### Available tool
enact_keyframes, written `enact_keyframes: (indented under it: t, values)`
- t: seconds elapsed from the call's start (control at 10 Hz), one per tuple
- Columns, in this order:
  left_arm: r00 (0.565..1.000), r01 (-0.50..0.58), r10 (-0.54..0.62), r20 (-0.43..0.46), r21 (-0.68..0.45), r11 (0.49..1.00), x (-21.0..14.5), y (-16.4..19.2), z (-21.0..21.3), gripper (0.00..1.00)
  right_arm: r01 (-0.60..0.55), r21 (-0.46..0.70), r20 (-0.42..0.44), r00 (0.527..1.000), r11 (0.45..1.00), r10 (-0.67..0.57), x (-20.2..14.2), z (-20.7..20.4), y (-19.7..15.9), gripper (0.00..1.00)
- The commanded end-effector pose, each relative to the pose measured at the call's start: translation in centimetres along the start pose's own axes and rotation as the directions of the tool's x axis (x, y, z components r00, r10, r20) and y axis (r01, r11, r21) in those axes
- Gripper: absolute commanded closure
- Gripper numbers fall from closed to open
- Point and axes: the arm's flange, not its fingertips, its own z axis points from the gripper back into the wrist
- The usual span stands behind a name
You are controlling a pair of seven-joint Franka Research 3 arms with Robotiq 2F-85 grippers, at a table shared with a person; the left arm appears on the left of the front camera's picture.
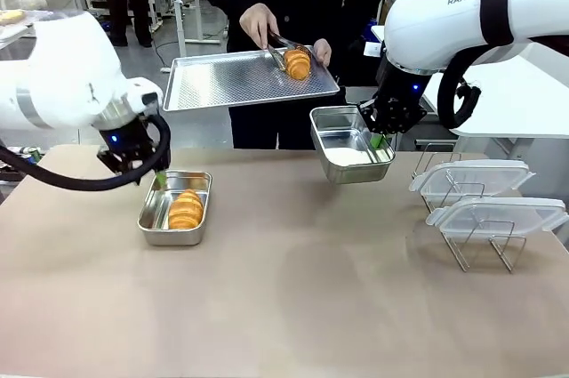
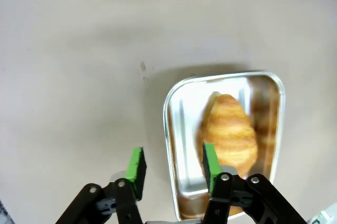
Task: Place the bread in airtight containers.
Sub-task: Once an object is inside an Airtight Container , place the container in the center of the table.
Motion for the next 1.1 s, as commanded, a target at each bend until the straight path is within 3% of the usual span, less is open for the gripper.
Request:
enact_keyframes:
  t: [0.0, 0.1, 0.4, 0.5, 0.6, 0.8, 1.0]
  values:
    - [0.996, 0.082, -0.074, 0.046, -0.195, 0.977, 1.9, 4.1, 4.8, 0.05, 0.004, 0.003, 0.012, 1.0, 1.0, -0.004, 0.0, 0.6, 0.0, 1.0]
    - [0.986, 0.154, -0.132, 0.098, -0.277, 0.948, 2.5, 6.0, 7.4, 0.0, 0.004, 0.003, 0.012, 1.0, 1.0, -0.004, 0.0, 0.6, 0.0, 1.0]
    - [0.909, 0.41, -0.332, 0.252, -0.4, 0.82, 2.4, 13.2, 14.2, 0.0, 0.004, 0.003, 0.012, 1.0, 1.0, -0.004, 0.0, 0.6, 0.0, 1.0]
    - [0.841, 0.537, -0.423, 0.336, -0.439, 0.72, 1.4, 16.7, 16.0, 0.0, 0.004, 0.003, 0.012, 1.0, 1.0, -0.004, 0.0, 0.6, 0.0, 1.0]
    - [0.784, 0.619, -0.479, 0.395, -0.433, 0.655, 0.9, 19.1, 16.7, 0.0, 0.004, 0.003, 0.012, 1.0, 1.0, -0.004, 0.0, 0.6, 0.0, 1.0]
    - [0.735, 0.67, -0.5, 0.459, -0.376, 0.64, -0.6, 22.2, 16.6, 0.0, 0.004, 0.003, 0.012, 1.0, 1.0, -0.004, 0.0, 0.6, 0.0, 1.0]
    - [0.683, 0.717, -0.54, 0.492, -0.314, 0.622, -1.7, 22.8, 15.9, 0.0, 0.004, 0.003, 0.012, 1.0, 1.0, -0.004, 0.0, 0.6, 0.0, 1.0]
